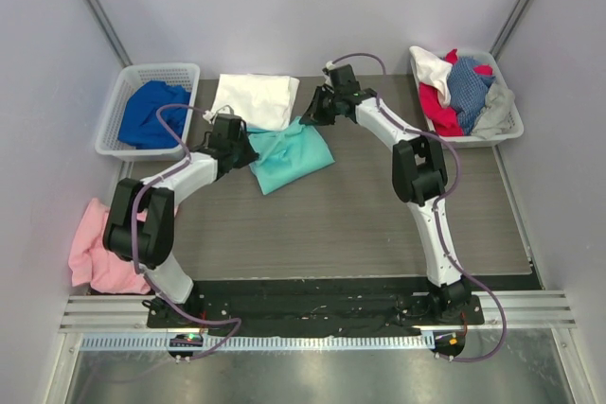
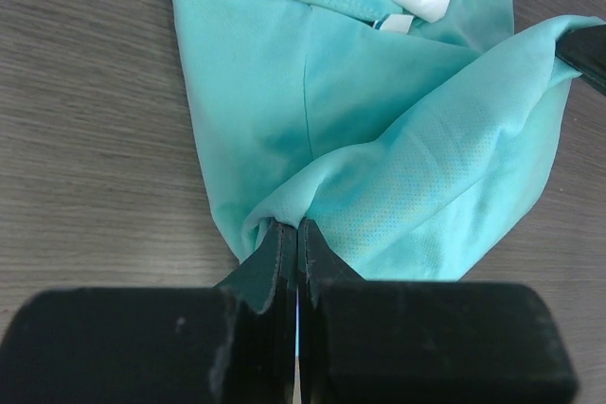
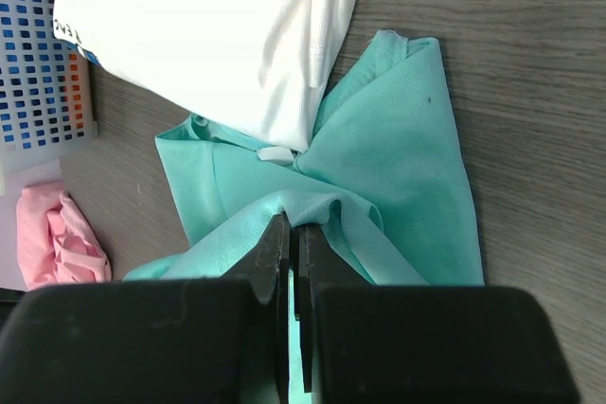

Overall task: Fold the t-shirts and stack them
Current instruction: Fold the tshirt

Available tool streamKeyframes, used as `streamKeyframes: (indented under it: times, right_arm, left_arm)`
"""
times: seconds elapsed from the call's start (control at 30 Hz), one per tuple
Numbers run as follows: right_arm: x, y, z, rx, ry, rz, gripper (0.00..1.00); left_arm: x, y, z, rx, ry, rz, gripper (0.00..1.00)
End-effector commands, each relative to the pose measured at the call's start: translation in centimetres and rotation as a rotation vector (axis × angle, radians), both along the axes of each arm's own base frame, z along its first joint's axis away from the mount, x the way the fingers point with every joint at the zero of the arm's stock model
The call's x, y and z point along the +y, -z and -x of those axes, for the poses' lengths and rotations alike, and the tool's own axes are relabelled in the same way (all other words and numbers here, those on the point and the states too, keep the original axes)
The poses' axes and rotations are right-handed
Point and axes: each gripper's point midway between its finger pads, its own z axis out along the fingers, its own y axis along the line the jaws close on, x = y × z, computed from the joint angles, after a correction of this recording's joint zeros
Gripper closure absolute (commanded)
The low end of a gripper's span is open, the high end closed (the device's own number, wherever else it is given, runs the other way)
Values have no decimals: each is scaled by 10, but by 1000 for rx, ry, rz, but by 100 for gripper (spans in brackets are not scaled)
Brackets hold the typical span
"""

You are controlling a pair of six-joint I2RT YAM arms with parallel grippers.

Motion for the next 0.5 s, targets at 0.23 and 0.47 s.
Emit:
streamKeyframes:
  times: [0.23,0.47]
  right_arm:
    - [6,-34,-23,-101,-21,-66,99]
    - [6,-28,-30,-102,-19,-80,99]
  left_arm:
    - [-6,-30,-44,-107,5,65,100]
    - [0,-27,-51,-102,6,85,100]
